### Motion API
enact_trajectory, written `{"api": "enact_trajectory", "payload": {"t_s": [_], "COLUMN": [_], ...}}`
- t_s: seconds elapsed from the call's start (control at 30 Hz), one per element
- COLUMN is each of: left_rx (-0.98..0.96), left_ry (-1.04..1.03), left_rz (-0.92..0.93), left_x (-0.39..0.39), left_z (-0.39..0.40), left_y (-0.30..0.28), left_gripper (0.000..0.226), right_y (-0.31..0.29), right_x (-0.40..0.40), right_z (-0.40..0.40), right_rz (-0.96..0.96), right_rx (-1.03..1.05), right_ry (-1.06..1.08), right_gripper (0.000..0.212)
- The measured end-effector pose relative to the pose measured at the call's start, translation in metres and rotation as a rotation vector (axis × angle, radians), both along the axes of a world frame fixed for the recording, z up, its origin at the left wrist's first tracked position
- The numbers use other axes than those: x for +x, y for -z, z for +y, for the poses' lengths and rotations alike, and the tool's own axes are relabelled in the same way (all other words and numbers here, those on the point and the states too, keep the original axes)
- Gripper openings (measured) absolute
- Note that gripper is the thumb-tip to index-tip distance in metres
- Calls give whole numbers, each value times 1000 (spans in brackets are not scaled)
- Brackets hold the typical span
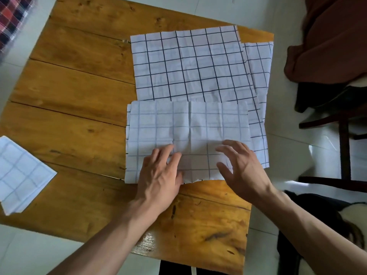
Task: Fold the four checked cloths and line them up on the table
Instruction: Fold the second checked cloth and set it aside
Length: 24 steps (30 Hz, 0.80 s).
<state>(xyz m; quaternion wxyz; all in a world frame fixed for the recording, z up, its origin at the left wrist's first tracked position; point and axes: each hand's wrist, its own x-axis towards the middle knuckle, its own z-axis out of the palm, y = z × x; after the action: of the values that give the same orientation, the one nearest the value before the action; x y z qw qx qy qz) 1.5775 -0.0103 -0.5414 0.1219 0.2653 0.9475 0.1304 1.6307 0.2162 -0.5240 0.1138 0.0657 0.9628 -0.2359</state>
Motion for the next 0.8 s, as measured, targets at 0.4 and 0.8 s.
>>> {"api": "enact_trajectory", "payload": {"t_s": [0.4,0.8], "left_rx": [12,-15], "left_ry": [45,46], "left_rz": [-32,-24], "left_x": [12,10], "left_z": [7,8], "left_y": [6,6], "left_gripper": [43,39], "right_y": [-13,-4], "right_x": [59,57], "right_z": [32,39], "right_rz": [28,-9], "right_rx": [-46,-189], "right_ry": [348,423], "right_gripper": [62,44]}}
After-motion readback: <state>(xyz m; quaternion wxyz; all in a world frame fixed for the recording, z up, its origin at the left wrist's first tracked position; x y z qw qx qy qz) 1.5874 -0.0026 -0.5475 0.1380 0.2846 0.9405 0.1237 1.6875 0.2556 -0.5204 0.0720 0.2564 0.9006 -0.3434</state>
